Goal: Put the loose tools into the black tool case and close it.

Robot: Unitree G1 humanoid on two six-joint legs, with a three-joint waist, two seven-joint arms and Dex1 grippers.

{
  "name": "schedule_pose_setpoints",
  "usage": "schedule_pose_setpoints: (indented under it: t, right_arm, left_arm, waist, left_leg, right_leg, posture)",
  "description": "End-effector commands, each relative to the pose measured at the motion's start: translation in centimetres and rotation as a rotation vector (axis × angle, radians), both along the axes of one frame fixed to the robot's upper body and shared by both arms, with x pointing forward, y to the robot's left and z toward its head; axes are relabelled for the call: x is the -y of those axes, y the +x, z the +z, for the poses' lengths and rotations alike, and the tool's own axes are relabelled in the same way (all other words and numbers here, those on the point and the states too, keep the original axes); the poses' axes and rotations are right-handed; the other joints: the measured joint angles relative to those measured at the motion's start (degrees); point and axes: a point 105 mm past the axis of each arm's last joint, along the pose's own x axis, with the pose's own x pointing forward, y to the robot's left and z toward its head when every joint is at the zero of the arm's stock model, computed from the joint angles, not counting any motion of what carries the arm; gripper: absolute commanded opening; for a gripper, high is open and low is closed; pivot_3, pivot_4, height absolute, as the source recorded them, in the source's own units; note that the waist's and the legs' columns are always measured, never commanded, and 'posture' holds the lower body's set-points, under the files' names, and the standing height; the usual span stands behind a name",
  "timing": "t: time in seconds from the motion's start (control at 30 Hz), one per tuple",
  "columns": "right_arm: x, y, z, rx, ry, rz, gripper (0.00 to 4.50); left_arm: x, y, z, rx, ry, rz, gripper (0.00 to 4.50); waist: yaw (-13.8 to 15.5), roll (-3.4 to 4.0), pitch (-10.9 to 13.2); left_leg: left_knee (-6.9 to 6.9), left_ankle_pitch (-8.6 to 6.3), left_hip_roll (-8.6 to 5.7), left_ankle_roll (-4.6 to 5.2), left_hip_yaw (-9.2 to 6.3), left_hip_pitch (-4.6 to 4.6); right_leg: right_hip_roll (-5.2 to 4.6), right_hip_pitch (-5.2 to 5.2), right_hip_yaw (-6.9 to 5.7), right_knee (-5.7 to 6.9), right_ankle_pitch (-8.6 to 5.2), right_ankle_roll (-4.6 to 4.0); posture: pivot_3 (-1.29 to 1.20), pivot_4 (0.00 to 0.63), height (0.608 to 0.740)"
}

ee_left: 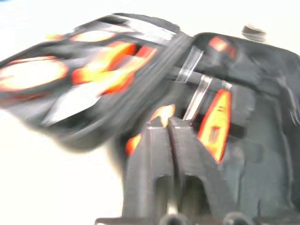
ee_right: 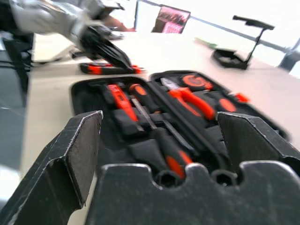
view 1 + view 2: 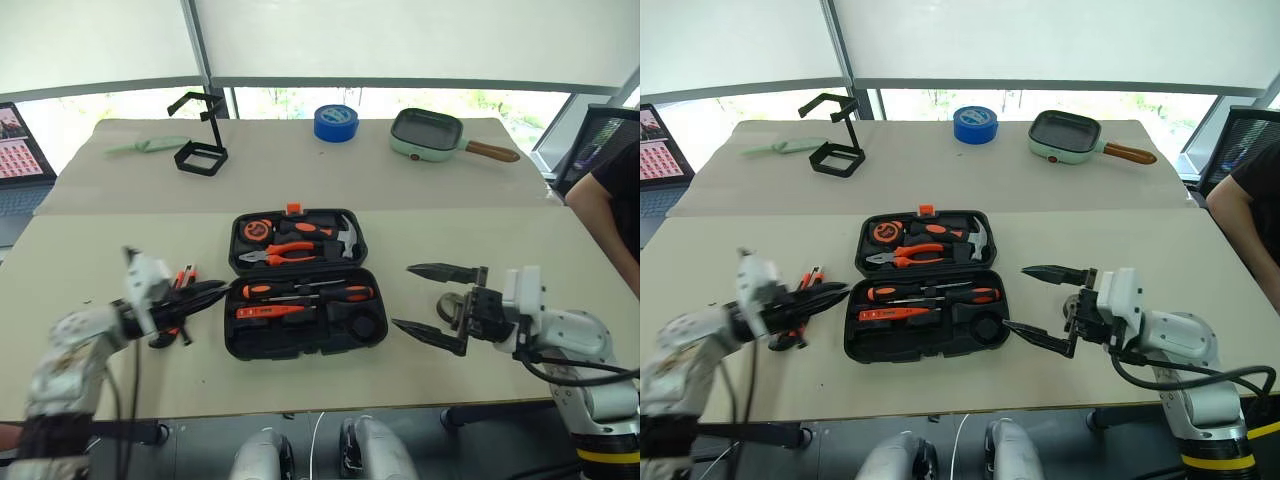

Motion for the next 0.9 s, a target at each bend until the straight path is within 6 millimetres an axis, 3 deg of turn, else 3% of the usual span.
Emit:
schedule_pose_setpoints:
  t: [0.03,0.23,0.33,0.43,0.57,0.67,0.77,0.9]
  right_arm:
    - [0.4,-0.4,0.7,0.057,0.046,0.012,4.5]
    - [0.9,-1.1,-0.6,0.014,0.032,0.055,4.5]
    - [1.1,-1.4,-1.1,0.005,0.005,0.096,4.5]
    - [1.2,-1.4,-0.9,0.007,0.016,0.129,4.5]
    - [0.7,-1.1,-0.3,0.048,0.017,0.161,4.5]
    - [-0.7,-0.7,2.2,0.087,0.171,0.142,4.5]
    - [-1.9,-1.3,2.4,0.11,0.152,0.198,4.5]
    - [-2.2,-1.2,2.2,0.117,0.131,0.198,4.5]
  left_arm:
    - [-3.1,-1.8,1.3,0.058,0.011,0.158,2.24]
    - [-9.7,-6.8,-0.9,-0.009,0.07,0.488,4.38]
    - [-11.8,-8.8,-1.9,-0.064,0.069,0.644,4.45]
    - [-11.5,-9.3,-2.1,-0.092,0.043,0.673,4.45]
    - [-9.3,-8.6,-1.8,-0.137,-0.002,0.65,4.45]
    - [-6.0,-6.2,-0.1,-0.147,-0.094,0.59,4.45]
    - [-3.8,-4.3,0.3,-0.186,-0.144,0.593,4.45]
    - [-1.5,-2.2,-0.5,-0.246,-0.134,0.625,4.45]
  waist:
    - [0.31,0.0,0.0]
    - [1.11,0.01,0.0]
    - [1.17,0.0,0.01]
    - [1.41,0.01,0.01]
    - [1.65,0.0,0.0]
    - [1.64,-0.01,0.0]
    - [1.88,0.04,0.01]
    - [1.26,0.02,0.0]
  left_leg:
    - [0.01,-0.01,-0.01,0.03,0.0,-0.01]
    - [-0.02,-0.23,-0.01,0.33,-0.01,-0.01]
    - [-0.09,-0.25,-0.03,0.34,-0.02,-0.02]
    - [-0.19,-0.35,-0.02,0.21,-0.05,-0.03]
    - [-0.18,-0.48,-0.03,-0.02,-0.05,-0.04]
    - [-0.21,-0.47,-0.02,-0.03,-0.05,-0.04]
    - [-0.26,-0.41,-0.04,-0.13,-0.07,-0.05]
    - [-0.3,-0.01,-0.04,-0.29,-0.02,-0.02]
  right_leg:
    - [-0.04,0.0,-0.02,0.02,0.0,0.0]
    - [-0.19,-0.03,-0.05,-0.04,-0.02,-0.05]
    - [-0.27,-0.03,-0.11,-0.14,-0.03,-0.06]
    - [-0.28,0.04,-0.2,-0.38,0.02,-0.13]
    - [-0.29,0.05,-0.21,-0.43,0.05,-0.12]
    - [-0.25,0.05,-0.19,-0.42,0.09,-0.08]
    - [-0.23,0.04,-0.17,-0.35,0.13,-0.1]
    - [-0.05,0.08,-0.11,-0.39,0.17,-0.15]
  posture:
    - [0.0,0.15,0.74]
    - [0.0,0.15,0.74]
    - [0.0,0.15,0.74]
    - [0.0,0.15,0.74]
    - [0.0,0.15,0.74]
    - [0.0,0.15,0.74]
    - [0.0,0.15,0.74]
    - [0.0,0.15,0.74]
